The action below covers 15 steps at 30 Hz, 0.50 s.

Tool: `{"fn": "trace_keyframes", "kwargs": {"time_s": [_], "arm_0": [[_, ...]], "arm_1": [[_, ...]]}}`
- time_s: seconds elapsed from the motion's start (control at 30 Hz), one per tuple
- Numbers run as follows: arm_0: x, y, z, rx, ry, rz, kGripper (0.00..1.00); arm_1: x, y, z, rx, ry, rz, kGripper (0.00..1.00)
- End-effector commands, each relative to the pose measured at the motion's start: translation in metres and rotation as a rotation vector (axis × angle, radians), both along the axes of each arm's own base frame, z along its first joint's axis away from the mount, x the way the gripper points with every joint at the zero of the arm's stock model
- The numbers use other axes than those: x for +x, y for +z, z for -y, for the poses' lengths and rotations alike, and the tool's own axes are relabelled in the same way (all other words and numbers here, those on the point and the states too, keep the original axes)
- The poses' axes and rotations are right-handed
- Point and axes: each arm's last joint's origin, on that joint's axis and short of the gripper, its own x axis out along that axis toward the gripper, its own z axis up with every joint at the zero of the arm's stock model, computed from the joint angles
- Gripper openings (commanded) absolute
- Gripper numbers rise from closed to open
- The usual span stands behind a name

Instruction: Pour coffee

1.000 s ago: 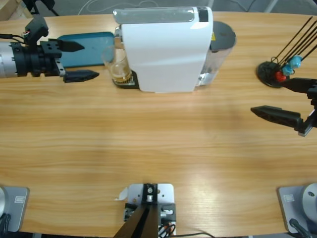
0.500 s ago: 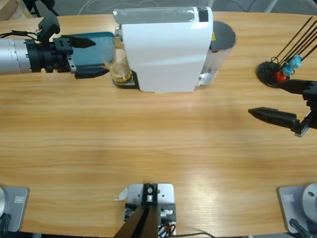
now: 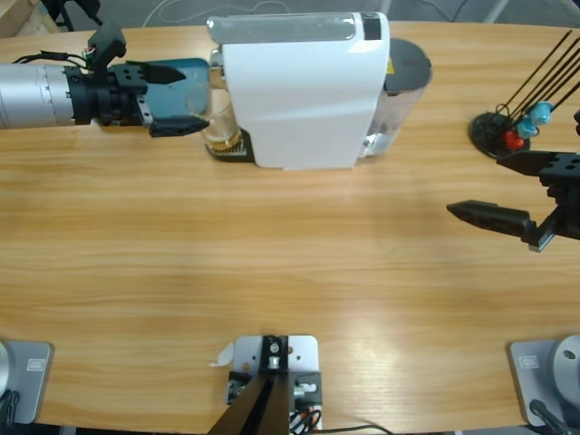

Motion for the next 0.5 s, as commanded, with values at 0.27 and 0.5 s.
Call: {"fn": "trace_keyframes", "kwargs": {"time_s": [0.27, 0.5], "arm_0": [[0.018, -0.026, 0.014, -0.009, -0.016, -0.046, 1.0], [0.022, -0.032, 0.019, -0.029, -0.016, -0.049, 1.0]], "arm_1": [[0.002, -0.008, -0.005, -0.025, 0.029, -0.057, 0.973], [0.003, -0.009, -0.006, -0.028, 0.03, -0.061, 0.973]]}}
